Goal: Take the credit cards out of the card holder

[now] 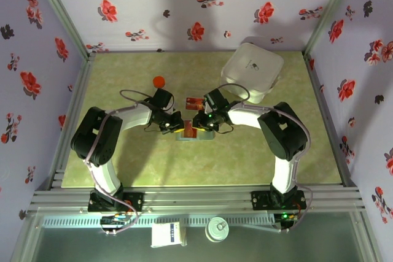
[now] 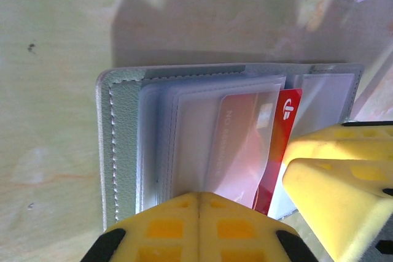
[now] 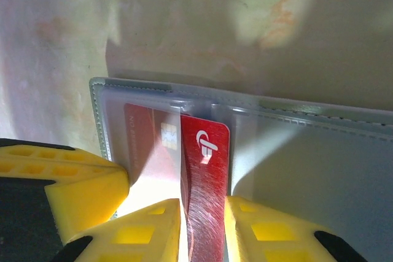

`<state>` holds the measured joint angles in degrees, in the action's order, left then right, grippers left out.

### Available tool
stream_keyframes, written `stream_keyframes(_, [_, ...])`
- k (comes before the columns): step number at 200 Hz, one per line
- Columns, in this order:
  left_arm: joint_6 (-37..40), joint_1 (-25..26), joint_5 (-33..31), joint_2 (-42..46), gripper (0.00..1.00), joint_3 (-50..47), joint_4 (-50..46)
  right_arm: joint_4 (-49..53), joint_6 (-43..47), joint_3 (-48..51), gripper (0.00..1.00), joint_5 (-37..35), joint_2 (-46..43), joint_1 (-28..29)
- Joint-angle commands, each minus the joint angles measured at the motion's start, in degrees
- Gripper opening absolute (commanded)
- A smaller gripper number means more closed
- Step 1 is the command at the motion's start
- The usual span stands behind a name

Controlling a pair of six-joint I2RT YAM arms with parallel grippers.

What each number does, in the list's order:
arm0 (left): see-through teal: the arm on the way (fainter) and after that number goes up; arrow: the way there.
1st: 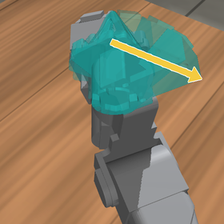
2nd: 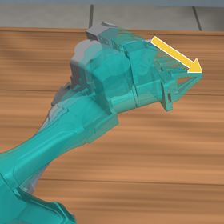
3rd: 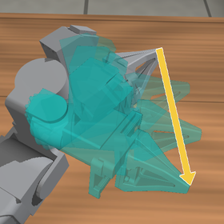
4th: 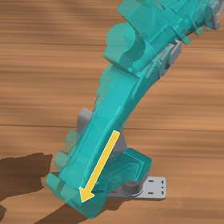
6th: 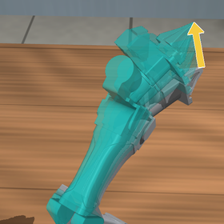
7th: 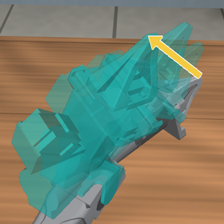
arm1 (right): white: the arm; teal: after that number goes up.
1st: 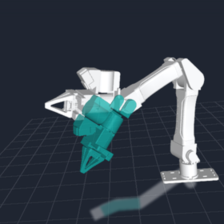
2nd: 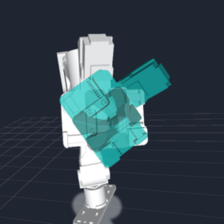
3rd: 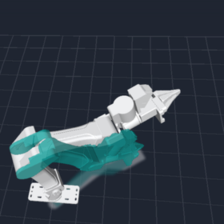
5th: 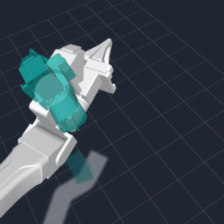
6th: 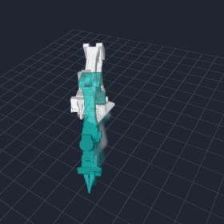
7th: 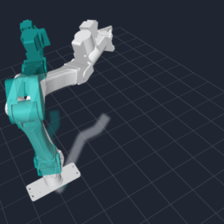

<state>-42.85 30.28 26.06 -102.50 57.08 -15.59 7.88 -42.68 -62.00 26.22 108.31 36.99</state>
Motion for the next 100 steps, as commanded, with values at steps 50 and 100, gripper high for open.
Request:
stream_keyframes(50, [1.8, 0.3, -1.2, -1.3, 0.00, 1.7, -3.2, 1.5, -0.2, 0.0, 0.26, -0.5, 0.8, -0.5])
stream_keyframes(100, [1.6, 0.3, -1.2, -1.7, 0.00, 1.9, -3.3, -1.0, -1.5, 0.0, 0.26, 2.1, 1.2, -0.6])
